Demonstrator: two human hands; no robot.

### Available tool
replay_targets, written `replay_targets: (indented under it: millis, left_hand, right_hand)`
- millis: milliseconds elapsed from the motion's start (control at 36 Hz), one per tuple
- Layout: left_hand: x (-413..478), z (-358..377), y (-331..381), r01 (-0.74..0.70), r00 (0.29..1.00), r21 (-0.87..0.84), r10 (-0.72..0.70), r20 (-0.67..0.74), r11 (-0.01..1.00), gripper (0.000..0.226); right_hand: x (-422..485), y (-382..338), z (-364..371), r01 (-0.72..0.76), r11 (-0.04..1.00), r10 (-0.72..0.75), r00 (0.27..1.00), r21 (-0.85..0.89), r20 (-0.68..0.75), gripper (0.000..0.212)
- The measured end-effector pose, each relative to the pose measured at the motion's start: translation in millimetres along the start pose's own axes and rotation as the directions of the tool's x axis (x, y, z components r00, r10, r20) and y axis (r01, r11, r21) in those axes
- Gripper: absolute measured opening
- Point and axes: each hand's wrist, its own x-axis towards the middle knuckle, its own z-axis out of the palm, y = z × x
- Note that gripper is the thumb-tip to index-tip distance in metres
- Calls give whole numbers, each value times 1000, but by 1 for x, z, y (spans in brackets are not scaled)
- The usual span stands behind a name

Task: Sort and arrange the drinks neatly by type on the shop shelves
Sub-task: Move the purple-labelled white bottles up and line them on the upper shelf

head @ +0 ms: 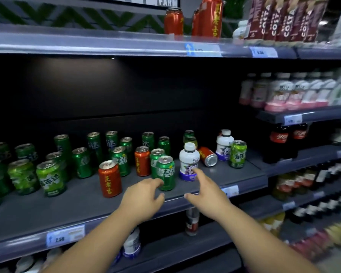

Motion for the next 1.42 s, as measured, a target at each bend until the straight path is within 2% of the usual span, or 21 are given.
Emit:
replay_targets:
  millis: [167,306,444,611,806,917,1000,1083,1167,1222,1278,1333,1417]
  left_hand:
    - [45,37,21,-146,989,-153,146,-6,977,45]
    - [75,69,41,-223,973,-297,233,-3,928,71]
    - [91,90,60,-171,985,-423,156,-71,890,90]
    - [108,107,76,-55,975,-406,-39,-220,912,93]
    - [144,113,90,24,944,-440,-165,-284,898,92]
    - [163,111,99,107,924,-414,-244,-296,904,89]
    - [175,115,107,117,916,-371,-244,-317,921,88]
    - [184,121,117,98,911,-331,-218,-349,938,89]
    - [190,125,131,129,897,-318,-248,-367,939,88]
    - [193,129,141,137,886,-314,-258,-386,940,87]
    - [193,132,148,146,881,-304,-264,-393,941,87]
    - [194,134,153,164,880,-284,-270,-392,945,89]
    - [195,135,155,192,880,-264,-285,-380,945,90]
  right_hand:
    - [25,28,-3,-98,995,98,995,3,-33,82]
    - [41,58,-4,-178,983,180,981,38,-72,82]
    - [48,81,-14,-227,972,233,966,62,-109,76]
    - [69,112,-27,-269,957,284,947,112,-152,73]
    - [107,140,-45,-150,968,190,962,201,-198,62]
    - [130,154,-66,-51,988,80,976,148,-201,56]
    - [148,165,-84,48,996,-29,972,74,-234,50]
    - [161,173,-100,145,989,-140,942,-7,-304,42]
    - [169,185,-111,204,971,-237,873,-121,-426,44]
    - [174,195,-117,166,976,-211,880,-140,-426,55]
    - [179,205,-123,116,987,-150,924,-115,-353,70]
    - [185,213,-126,96,995,-99,959,-24,-266,78]
    - [192,220,-128,83,986,-56,982,146,-178,79]
